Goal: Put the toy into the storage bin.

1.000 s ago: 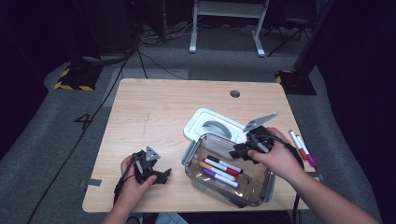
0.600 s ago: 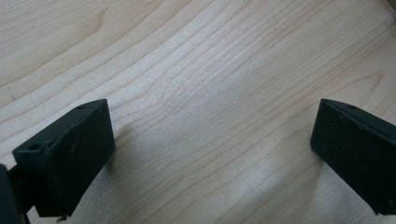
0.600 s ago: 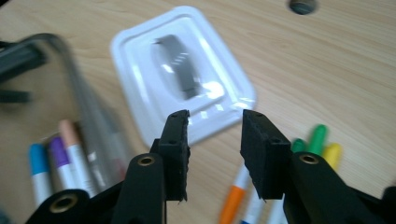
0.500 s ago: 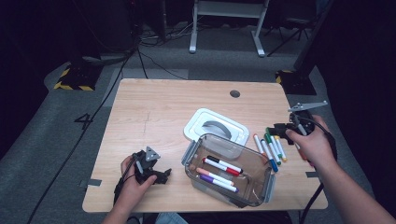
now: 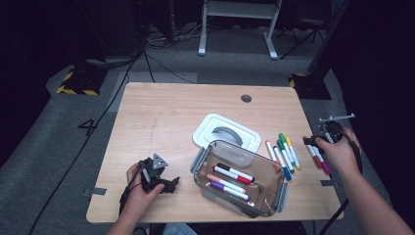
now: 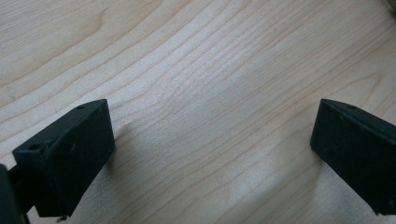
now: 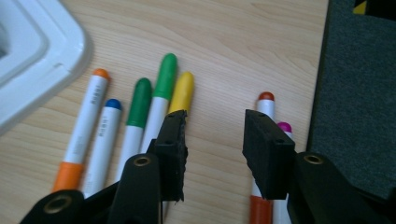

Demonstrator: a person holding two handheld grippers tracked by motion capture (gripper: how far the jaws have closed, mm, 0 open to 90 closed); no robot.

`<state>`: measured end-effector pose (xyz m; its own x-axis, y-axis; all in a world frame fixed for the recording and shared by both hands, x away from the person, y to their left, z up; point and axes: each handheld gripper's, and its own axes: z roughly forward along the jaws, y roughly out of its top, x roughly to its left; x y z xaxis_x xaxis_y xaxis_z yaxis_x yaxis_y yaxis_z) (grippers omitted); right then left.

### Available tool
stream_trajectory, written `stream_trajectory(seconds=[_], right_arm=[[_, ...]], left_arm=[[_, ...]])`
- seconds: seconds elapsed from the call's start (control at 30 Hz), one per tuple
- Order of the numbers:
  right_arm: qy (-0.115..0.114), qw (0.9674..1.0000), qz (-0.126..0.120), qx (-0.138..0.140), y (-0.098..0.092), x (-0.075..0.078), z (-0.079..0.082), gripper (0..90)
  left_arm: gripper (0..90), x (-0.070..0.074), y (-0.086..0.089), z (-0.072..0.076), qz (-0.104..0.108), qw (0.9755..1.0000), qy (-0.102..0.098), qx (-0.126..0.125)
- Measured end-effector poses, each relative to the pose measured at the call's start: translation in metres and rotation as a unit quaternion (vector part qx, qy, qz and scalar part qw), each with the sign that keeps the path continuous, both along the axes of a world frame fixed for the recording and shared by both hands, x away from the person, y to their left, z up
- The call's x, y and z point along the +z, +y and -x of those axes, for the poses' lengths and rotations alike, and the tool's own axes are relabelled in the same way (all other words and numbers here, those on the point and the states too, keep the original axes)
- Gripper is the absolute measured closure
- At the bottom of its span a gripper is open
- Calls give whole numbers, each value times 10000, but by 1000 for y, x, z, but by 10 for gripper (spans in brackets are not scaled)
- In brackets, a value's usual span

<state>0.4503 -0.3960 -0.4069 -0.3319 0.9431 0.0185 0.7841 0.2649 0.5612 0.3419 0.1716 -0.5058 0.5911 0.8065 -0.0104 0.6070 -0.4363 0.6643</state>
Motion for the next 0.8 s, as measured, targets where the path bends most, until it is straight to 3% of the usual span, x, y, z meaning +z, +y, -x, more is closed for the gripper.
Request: stream_trajectory(seconds=[0.43,0.8], right_arm=[[330,9983,236,-423,-23,-40,-11,618],[502,9976,223,-430,-23,-53,-14,666]], left_arm=[[1,0,0,0,7,10000,3,4],[1,0,0,0,0,10000,0,0]])
